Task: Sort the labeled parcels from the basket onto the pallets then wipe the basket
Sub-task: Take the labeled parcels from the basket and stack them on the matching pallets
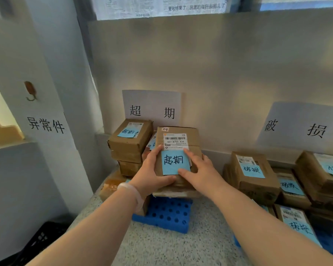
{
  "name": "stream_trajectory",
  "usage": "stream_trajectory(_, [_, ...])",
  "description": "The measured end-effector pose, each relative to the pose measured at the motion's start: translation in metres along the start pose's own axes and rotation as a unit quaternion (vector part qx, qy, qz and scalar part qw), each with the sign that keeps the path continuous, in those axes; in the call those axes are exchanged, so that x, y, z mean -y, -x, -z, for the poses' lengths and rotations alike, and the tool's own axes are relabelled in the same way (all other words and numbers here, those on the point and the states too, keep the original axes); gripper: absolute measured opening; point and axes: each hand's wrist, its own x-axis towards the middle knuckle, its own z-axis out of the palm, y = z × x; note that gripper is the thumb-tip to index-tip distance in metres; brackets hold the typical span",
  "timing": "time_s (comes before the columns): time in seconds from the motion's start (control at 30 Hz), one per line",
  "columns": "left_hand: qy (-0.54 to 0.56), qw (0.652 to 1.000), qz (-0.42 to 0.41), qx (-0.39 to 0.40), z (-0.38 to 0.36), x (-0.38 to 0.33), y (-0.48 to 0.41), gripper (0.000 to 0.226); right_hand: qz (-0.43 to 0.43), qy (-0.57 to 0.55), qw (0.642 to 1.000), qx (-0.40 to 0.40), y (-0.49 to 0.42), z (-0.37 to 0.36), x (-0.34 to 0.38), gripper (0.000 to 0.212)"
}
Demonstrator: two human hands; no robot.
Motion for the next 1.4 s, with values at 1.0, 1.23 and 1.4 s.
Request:
stream_trajectory(1.0, [-0.348,0.936,-0.009,-0.044,0.073,0.054,-0.155,0.067,-0.088,0.029,0.996,-0.016,-0.165,-0.051,0.027,0.064])
stream_trajectory(1.23, [-0.344,0.938,0.003,-0.051,0.073,0.059,-0.170,0.067,-0.089,0.035,0.995,-0.017,-0.184,-0.053,0.022,0.066])
stream_trajectory(1.4, [-0.352,0.935,0.009,-0.038,0.075,0.056,-0.168,0.068,-0.098,0.049,0.994,-0.003,-0.182,-0.051,0.025,0.067])
